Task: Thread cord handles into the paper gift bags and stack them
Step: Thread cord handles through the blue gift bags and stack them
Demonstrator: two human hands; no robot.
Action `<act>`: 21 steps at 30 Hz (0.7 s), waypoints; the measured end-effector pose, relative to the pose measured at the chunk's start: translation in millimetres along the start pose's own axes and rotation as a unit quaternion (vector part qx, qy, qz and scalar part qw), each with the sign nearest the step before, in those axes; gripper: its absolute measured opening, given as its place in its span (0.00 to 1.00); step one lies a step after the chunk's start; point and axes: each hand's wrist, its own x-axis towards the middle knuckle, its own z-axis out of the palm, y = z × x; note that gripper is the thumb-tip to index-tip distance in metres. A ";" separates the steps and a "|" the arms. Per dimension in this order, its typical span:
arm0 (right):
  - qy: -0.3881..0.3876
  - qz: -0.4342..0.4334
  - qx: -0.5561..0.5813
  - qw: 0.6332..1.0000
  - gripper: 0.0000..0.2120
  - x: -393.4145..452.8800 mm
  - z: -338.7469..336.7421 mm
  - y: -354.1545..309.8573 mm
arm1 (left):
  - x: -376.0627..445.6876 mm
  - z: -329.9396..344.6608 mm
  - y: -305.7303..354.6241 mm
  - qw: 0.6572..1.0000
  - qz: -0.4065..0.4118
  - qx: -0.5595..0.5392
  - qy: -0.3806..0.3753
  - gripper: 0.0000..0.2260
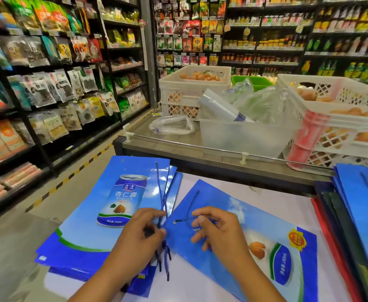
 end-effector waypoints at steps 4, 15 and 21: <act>0.019 -0.002 -0.011 1.000 0.11 1.2 2.7 4.6 | 17.9 0.5 11.3 0.995 -0.031 0.083 -0.041 0.12; 0.029 -0.009 -0.110 0.993 0.06 1.6 3.9 6.0 | 31.1 10.0 9.3 0.997 -0.022 0.068 0.005 0.11; 0.029 -0.018 -0.100 0.994 0.07 0.2 7.2 5.6 | 36.7 -3.6 16.0 0.987 -0.108 -0.042 -0.108 0.18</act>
